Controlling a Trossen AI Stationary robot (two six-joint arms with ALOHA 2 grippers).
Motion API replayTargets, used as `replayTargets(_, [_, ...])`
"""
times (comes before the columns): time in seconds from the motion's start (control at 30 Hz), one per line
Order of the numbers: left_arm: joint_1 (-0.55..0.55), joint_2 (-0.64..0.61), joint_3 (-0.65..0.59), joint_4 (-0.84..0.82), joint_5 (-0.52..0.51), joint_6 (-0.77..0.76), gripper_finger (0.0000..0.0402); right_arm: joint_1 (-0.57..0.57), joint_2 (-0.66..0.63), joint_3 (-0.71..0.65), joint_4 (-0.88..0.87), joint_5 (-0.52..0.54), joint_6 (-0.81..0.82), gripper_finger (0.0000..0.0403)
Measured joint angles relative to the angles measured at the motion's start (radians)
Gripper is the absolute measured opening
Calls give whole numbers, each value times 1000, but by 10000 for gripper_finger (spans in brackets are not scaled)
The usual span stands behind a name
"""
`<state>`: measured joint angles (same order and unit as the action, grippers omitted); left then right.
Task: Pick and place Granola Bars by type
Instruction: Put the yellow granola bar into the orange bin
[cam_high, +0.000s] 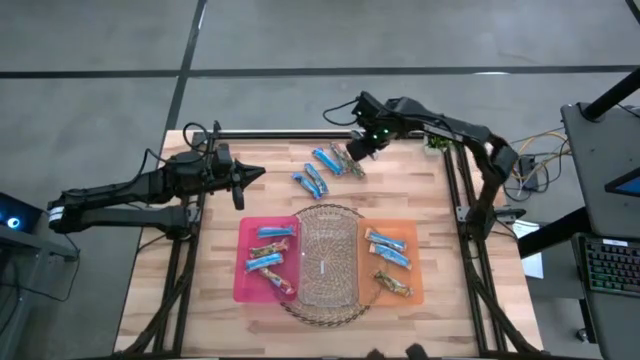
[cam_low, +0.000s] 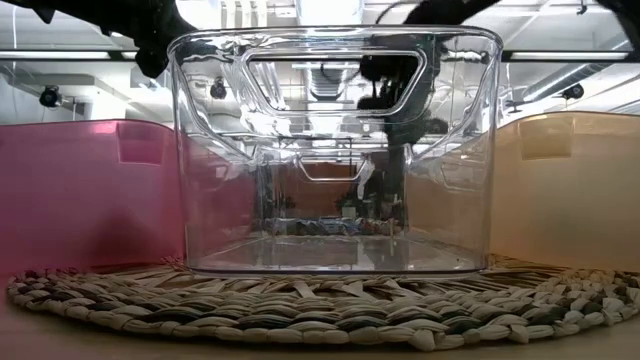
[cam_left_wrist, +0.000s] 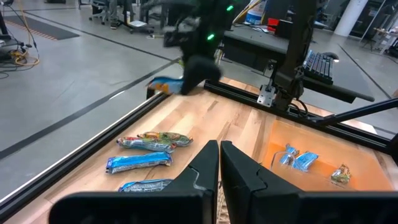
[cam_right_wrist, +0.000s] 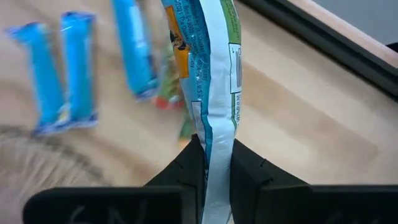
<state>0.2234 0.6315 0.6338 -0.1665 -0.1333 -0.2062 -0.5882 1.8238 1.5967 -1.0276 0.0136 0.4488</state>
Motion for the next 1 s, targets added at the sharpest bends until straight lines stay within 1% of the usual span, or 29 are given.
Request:
replayTargets(0.27, [0,0,0,0,0,1,0,136,-173,0,-148,-19,26,38])
replayTargets(0.47, [0,0,0,0,0,4,0,276,-268,0,-216,-22,122,38])
replayTargets(0.73, [0,0,0,1,0,6,0,447,-307,0,-317,-22,173,38])
replayTargets(0.87, [0,0,0,1,0,4,0,514,-308,0,-413,-22,182,38])
replayTargets(1.0, [0,0,0,1,0,-5,0,573,-308,-2,-463,-22,209,38])
